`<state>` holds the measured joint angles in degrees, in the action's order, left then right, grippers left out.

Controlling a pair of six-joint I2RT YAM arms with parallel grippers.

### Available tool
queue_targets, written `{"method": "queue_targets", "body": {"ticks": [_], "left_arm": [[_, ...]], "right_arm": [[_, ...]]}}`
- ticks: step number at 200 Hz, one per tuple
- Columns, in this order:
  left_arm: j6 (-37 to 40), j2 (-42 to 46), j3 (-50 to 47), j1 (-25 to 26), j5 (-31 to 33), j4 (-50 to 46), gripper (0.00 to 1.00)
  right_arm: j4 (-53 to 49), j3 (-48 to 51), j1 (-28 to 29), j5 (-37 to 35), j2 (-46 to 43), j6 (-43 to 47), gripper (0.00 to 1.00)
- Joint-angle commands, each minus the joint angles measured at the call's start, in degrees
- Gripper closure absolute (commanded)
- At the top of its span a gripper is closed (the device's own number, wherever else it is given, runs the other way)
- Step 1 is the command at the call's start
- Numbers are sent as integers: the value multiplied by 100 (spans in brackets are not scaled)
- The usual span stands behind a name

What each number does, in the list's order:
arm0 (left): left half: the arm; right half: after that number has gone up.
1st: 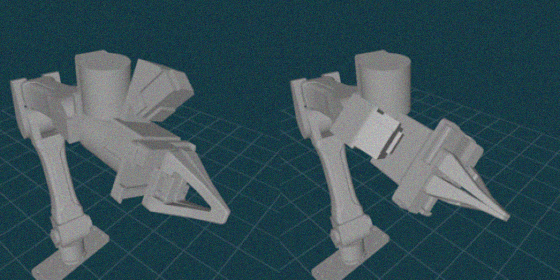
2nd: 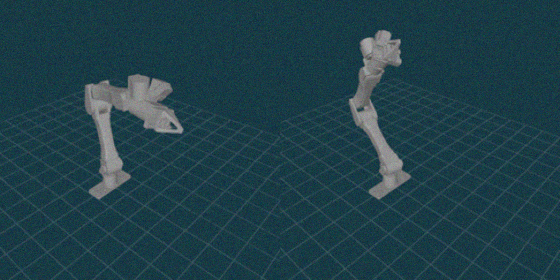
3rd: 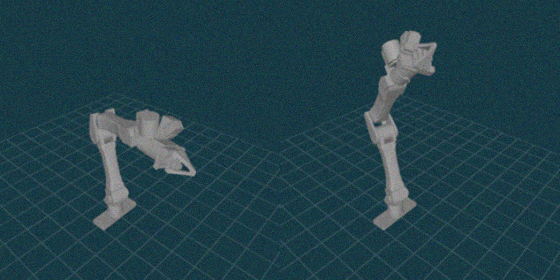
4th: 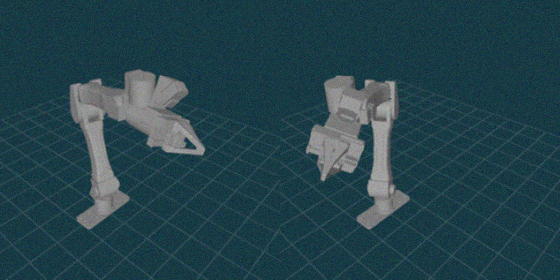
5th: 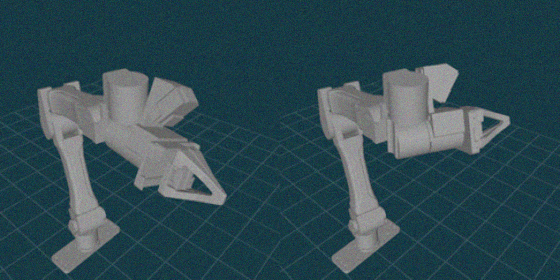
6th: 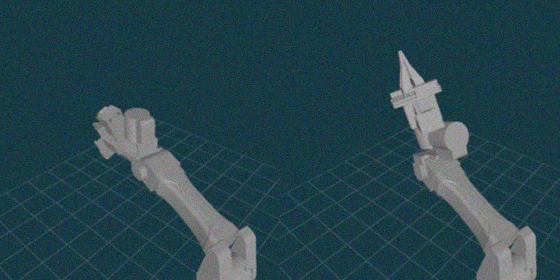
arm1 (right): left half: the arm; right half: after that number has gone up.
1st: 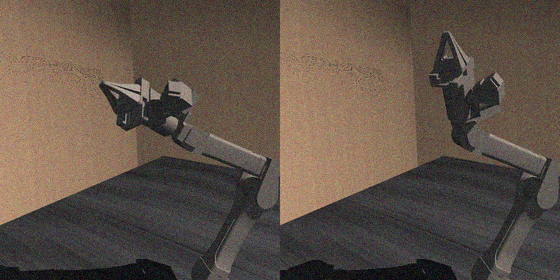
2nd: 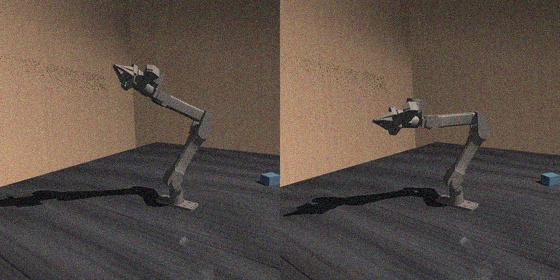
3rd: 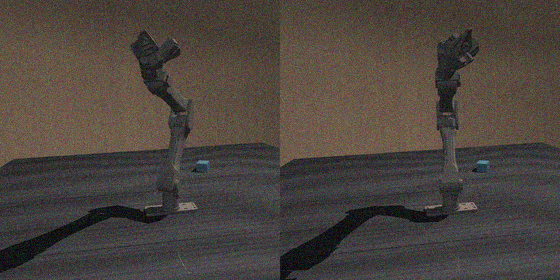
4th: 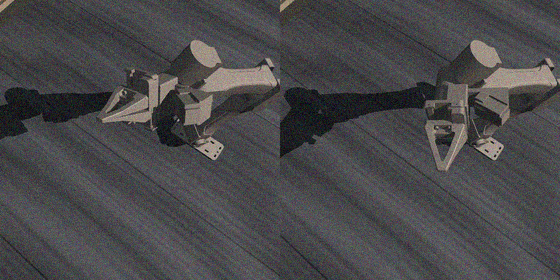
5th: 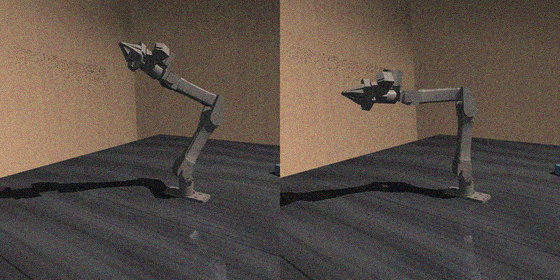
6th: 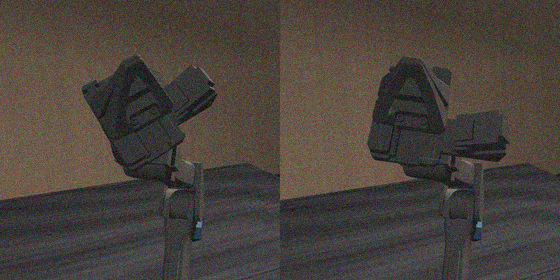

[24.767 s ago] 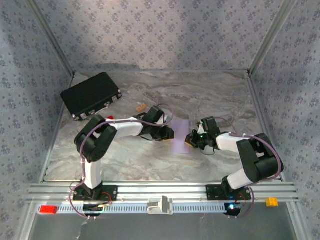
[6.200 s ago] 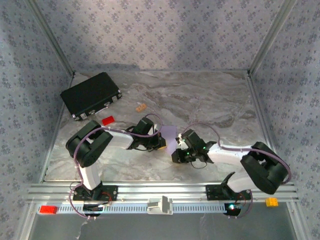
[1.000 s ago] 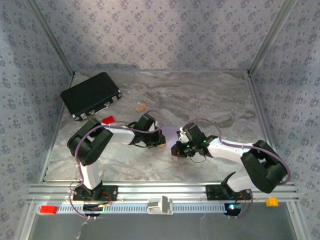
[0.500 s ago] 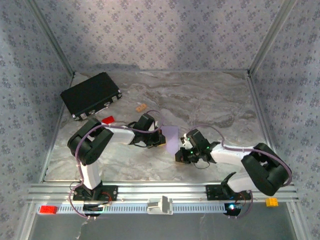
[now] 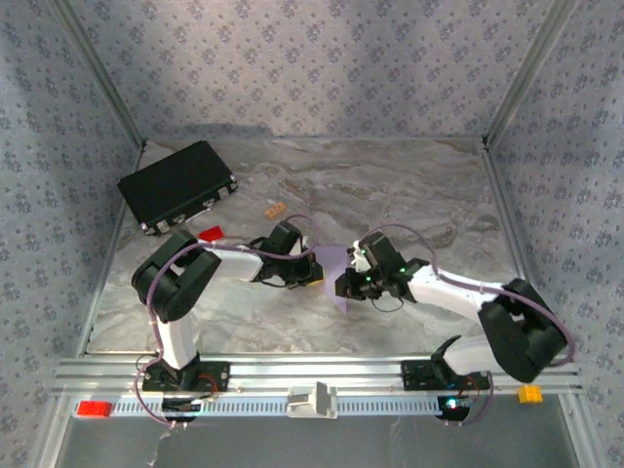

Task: Fold a paper plane with a square sheet of paper (pick it up from the middle)
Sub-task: Third fold the triangle at the center of the table.

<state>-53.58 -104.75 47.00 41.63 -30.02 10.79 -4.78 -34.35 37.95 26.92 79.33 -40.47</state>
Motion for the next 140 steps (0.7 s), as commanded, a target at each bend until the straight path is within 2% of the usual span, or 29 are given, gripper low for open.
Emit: {"method": "queue_targets", "body": {"ticks": [1, 29, 58, 89, 140], "left_arm": [[118, -199, -141, -39, 348, -446, 100], [88, -152, -148, -37, 339, -376, 100], [83, 90, -113, -58, 321, -315, 100], [273, 540, 66, 11, 453, -461, 93], [26, 556, -5, 316, 299, -142, 94]], "right_arm": [[184, -96, 24, 120, 465, 26, 90], [-22, 12, 49, -188, 812, 47, 91], [6, 380, 45, -319, 809, -39, 93], [50, 430, 48, -348, 834, -97, 94], [68, 422, 60, -434, 845, -158, 95]]}}
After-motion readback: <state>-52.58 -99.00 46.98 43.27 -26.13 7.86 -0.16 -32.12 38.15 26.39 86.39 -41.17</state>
